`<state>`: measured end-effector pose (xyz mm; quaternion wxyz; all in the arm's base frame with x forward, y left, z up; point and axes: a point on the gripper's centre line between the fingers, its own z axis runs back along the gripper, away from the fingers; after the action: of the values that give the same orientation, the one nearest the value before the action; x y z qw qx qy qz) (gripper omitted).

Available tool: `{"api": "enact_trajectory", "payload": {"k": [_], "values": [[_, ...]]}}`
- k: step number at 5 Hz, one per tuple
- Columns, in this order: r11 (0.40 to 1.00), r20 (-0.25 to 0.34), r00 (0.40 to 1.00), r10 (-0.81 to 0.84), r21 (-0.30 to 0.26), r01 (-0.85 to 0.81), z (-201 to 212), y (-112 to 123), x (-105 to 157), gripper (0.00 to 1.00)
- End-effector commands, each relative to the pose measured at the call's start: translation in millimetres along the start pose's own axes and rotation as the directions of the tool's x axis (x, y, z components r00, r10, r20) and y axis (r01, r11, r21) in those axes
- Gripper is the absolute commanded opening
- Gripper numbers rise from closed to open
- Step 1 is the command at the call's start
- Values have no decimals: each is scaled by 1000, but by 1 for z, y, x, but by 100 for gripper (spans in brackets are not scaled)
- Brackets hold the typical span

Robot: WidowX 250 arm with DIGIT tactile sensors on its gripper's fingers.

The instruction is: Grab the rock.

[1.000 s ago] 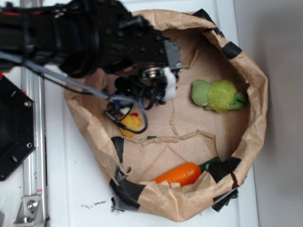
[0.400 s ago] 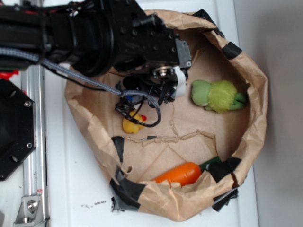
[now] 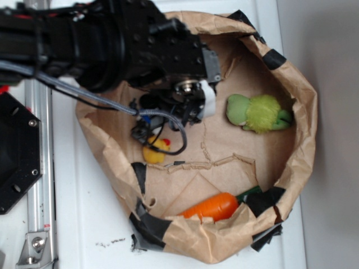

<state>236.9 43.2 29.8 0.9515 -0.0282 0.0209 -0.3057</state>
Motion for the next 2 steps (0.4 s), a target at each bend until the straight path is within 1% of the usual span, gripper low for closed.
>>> {"api": "enact_trajectory", "payload": {"k": [1, 2], "values": [[871, 159, 859, 486, -173, -461, 113, 13, 9, 0], [736, 127, 729, 673, -210, -643, 133, 8, 14, 0]]}}
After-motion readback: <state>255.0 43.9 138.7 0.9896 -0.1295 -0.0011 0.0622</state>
